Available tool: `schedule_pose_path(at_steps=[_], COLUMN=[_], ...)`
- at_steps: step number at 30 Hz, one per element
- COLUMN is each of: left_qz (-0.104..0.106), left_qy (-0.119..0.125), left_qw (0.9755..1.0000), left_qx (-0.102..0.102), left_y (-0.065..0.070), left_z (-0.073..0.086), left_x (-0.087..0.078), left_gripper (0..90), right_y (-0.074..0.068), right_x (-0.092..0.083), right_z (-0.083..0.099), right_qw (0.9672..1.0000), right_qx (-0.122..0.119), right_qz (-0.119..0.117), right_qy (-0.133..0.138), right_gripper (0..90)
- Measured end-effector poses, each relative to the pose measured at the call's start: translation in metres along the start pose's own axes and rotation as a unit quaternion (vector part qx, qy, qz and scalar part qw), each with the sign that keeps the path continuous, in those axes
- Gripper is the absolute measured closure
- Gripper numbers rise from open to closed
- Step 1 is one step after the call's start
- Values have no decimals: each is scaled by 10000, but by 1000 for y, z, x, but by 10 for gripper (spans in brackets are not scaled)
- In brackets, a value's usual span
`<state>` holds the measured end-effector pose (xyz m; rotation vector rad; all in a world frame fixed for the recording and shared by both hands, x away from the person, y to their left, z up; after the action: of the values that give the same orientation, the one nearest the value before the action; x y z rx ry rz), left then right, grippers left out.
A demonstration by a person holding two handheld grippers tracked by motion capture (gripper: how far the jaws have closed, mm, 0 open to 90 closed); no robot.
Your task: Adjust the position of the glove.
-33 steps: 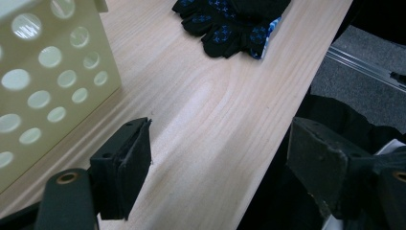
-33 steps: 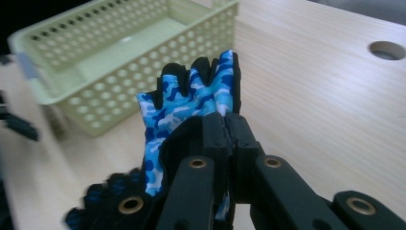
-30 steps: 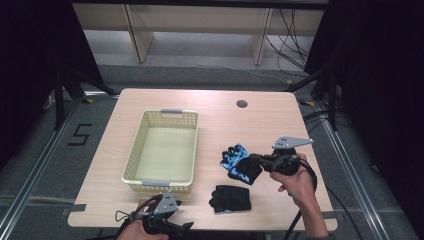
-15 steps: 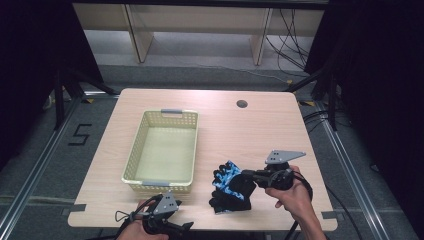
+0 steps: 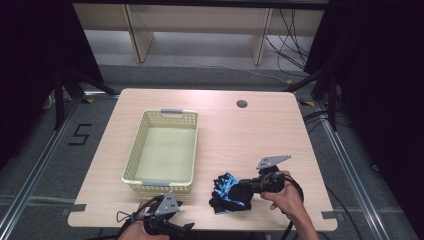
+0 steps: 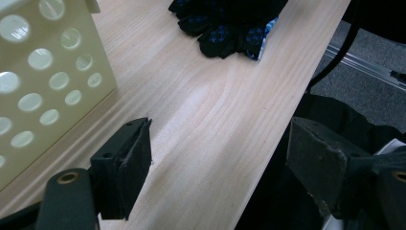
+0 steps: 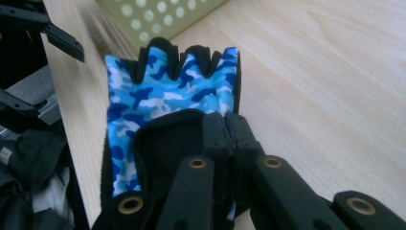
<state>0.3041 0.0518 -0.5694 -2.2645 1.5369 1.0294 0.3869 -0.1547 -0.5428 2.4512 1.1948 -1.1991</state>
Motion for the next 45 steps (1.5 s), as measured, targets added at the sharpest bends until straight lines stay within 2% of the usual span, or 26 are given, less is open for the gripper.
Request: schedule_pose_path(at_steps=[1,2,4,6,9,10,11,12,14,15,16,18,19,21,22,23,24,26,29,34,36,37,40,41,43,45], left_qz=[-38,-16,-27,-55,-8,-9,-20,19,32,33,15,7,-13,4,45,42,78,79,124,133,49,12,-44,-103,-192,-295], left_qy=[-9,-35,-3,-6,32,20,55,10,-3,65,57,34,58,86,197,179,287,328,440,627,643,549,576,528,416,356], left_qw=[10000,9999,10000,9999,9998,9998,9998,9996,9997,9997,9997,9991,9995,9993,9995,9990,9991,9988,9981,9952,9939,9941,9930,9915,9914,9914], left_qx=[9,129,56,87,187,205,173,268,260,235,234,412,299,370,262,406,304,360,411,744,890,938,1031,1188,1228,1221], left_y=[-1,-1,1,2,6,7,8,9,10,11,10,9,10,11,14,13,16,18,21,25,25,24,27,26,22,16], left_z=[0,-1,-2,-4,-8,-9,-10,-11,-12,-15,-16,-19,-20,-25,-28,-31,-35,-41,-51,-75,-84,-86,-99,-102,-109,-115], left_x=[1,1,3,5,8,9,10,10,12,13,14,13,14,13,15,13,14,14,15,14,14,13,18,19,23,29], left_gripper=[229,229,230,232,238,238,238,240,241,241,241,242,242,245,248,252,262,281,343,499,576,608,677,697,737,762], right_y=[3,3,0,1,-1,2,2,3,1,3,2,1,1,1,1,0,1,-2,-2,-8,-13,-16,-23,-26,-33,-35], right_x=[2,4,5,8,13,17,18,19,20,20,21,20,20,19,19,18,16,12,7,-4,-10,-13,-17,-17,-16,-17], right_z=[2,2,5,5,12,12,14,15,15,14,14,14,14,14,12,12,11,9,5,4,4,6,10,13,16,19], right_qw=[9999,9999,9999,9996,9992,9988,9989,9986,9985,9981,9981,9978,9978,9979,9981,9984,9980,9986,9981,9976,9974,9973,9972,9975,9980,9975], right_qx=[-116,-133,-122,-259,-251,-392,-316,-382,-367,-480,-479,-513,-511,-470,-492,-423,-477,-372,-458,-426,-462,-429,-451,-388,-315,-464], right_qz=[18,20,-28,-38,-14,23,64,61,50,111,127,123,139,197,211,224,268,299,390,543,549,586,589,581,548,538], right_qy=[-23,4,-95,-83,-299,-285,-338,-370,-399,-361,-377,-398,-402,-402,-306,-312,-301,-210,-118,30,80,89,95,69,92,29], right_gripper=[888,888,888,887,885,884,883,883,882,880,879,874,870,856,849,839,834,826,821,842,864,870,882,882,884,884])
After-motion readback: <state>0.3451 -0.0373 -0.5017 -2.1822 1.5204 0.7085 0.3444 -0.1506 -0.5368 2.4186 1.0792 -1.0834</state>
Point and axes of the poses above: each handheld gripper's, and its own axes: x roughly forward along the jaws, z roughly out of its underside, y roughly to its right, the point moved 10 cm from there along x, roughly forward along the jaws, and after that the axes turned 9 degrees about z, right-handed, at the moved point
